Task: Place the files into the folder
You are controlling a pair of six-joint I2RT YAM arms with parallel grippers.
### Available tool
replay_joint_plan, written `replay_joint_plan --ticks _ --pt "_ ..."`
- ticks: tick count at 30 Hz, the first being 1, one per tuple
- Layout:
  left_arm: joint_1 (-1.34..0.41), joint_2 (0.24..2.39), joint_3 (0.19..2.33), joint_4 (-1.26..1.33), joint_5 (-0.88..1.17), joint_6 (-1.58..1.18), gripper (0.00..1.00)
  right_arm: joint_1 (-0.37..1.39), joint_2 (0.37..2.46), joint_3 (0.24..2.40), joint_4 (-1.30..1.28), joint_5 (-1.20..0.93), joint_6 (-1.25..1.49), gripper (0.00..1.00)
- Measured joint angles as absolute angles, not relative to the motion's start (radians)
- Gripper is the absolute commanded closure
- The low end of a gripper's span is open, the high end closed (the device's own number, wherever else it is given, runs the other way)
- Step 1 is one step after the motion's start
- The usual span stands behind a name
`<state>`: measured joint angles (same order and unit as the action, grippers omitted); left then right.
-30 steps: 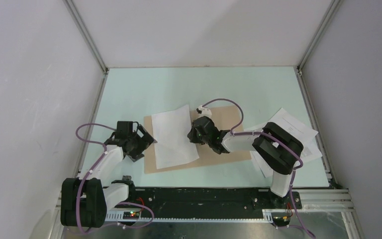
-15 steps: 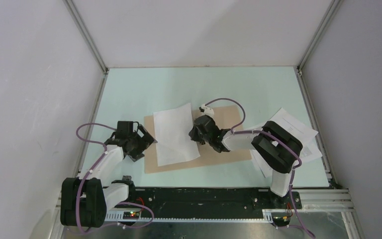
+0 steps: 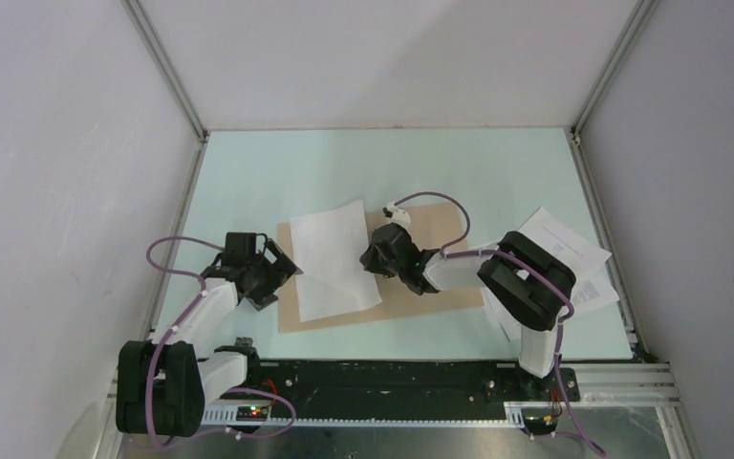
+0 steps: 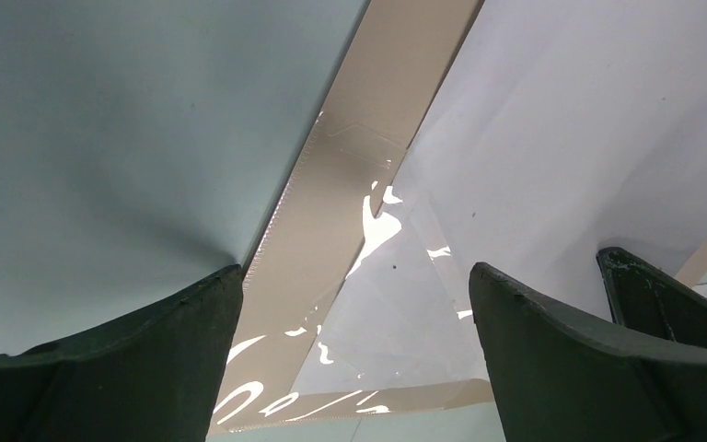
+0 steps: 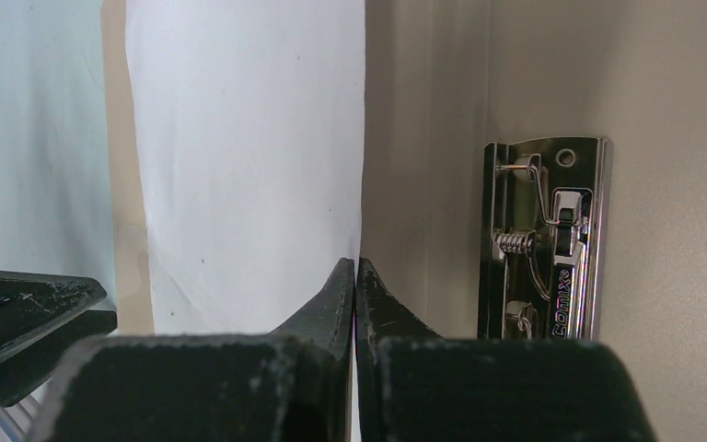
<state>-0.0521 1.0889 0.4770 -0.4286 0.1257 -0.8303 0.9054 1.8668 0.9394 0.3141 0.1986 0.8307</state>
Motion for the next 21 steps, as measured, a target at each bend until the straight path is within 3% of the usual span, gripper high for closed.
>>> replay_joint_plan --ticks 21 --pt "-0.052 1.093 0.478 -0.427 0.126 -0.831 0.0 0.894 1.906 0.949 0.375 0.193 0.864 1.0"
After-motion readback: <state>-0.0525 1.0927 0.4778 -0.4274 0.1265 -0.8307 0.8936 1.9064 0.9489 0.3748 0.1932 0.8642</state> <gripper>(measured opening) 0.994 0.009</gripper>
